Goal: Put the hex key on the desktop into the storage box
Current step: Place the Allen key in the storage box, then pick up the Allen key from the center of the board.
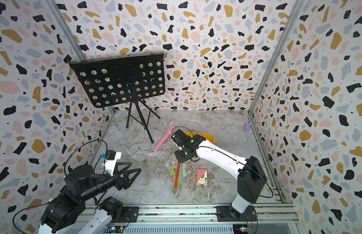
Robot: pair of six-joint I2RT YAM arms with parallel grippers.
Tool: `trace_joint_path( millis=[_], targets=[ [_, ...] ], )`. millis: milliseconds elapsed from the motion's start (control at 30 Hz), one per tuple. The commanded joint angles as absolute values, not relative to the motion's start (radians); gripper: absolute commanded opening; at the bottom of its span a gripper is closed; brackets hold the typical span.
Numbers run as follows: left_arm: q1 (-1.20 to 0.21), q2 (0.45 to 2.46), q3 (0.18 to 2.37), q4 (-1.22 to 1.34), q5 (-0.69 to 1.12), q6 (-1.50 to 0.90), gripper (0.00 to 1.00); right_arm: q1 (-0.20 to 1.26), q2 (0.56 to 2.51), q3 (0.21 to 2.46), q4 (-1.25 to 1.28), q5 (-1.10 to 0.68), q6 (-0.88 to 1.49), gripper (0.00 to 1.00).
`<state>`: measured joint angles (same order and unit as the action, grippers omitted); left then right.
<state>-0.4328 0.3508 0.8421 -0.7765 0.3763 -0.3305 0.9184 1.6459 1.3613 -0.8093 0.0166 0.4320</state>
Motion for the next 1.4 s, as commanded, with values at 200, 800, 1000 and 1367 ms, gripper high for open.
trace_joint_path(
  millis=[200, 800, 1000, 1367],
  targets=[
    [-0.427, 0.336, 0.831, -0.737, 0.371, -0.331, 0.85, 0.966, 1.765, 1.382, -0.776, -0.044, 0.760, 0.33],
    [-0.427, 0.337, 0.832, -0.736, 0.367, -0.333, 0.85, 0.966, 1.855, 1.325, -0.706, -0.064, 0.905, 0.39],
    [-0.426, 0.337, 0.832, -0.736, 0.368, -0.332, 0.85, 0.966, 1.865, 1.306, -0.682, -0.080, 0.926, 0.40],
    [-0.427, 0.337, 0.832, -0.736, 0.369, -0.333, 0.85, 0.963, 1.903, 1.311, -0.663, -0.097, 0.948, 0.39]
  ],
)
